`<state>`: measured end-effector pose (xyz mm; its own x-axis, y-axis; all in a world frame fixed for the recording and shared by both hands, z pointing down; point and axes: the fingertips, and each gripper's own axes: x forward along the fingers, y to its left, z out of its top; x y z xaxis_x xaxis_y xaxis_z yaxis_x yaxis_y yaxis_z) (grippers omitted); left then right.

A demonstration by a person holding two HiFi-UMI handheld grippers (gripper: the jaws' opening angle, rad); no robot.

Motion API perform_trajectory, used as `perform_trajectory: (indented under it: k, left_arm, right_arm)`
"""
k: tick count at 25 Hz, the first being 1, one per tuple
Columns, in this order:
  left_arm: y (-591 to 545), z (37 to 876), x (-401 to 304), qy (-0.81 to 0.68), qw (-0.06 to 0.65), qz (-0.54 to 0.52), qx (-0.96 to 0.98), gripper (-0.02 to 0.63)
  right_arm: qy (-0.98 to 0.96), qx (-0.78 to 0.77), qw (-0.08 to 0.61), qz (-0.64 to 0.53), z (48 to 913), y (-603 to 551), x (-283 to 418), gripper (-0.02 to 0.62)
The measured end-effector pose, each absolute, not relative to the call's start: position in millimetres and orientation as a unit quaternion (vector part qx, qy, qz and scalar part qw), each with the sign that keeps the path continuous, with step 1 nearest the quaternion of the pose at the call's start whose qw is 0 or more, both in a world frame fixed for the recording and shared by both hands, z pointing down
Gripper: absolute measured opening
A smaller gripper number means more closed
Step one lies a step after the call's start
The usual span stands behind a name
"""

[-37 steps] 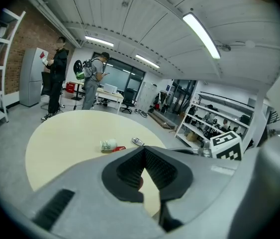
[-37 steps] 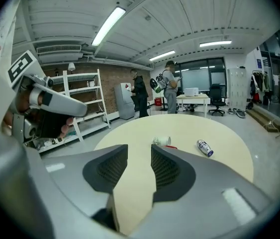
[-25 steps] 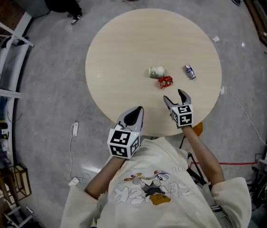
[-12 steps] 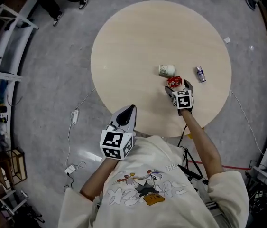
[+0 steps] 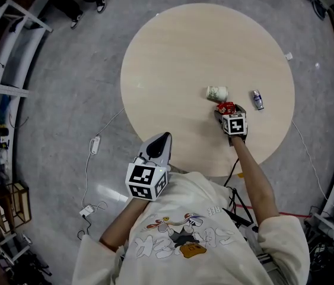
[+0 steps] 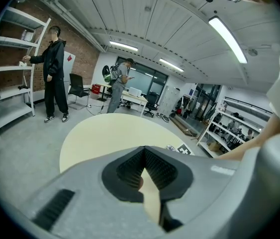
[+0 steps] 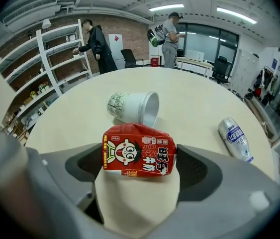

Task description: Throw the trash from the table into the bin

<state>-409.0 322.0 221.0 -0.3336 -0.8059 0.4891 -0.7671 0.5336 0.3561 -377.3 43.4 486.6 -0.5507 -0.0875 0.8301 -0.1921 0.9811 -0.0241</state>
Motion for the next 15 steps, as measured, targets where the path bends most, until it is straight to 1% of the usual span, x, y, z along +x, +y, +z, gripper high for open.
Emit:
perform_trajectory:
  k: [4,15]
  left_arm:
    - [321,221,-410,-0.811,0.314,-0.031,0.492,0.003]
    - [311,216,-391,-0.792,0.307,-0.034,0.527,0.003]
  right_arm:
    - [-0.883,0.075,0.461,0.034,479,54,-376,0.459]
    - [-0.899,0.097,0.424,0.053,445,71,-346,0.456]
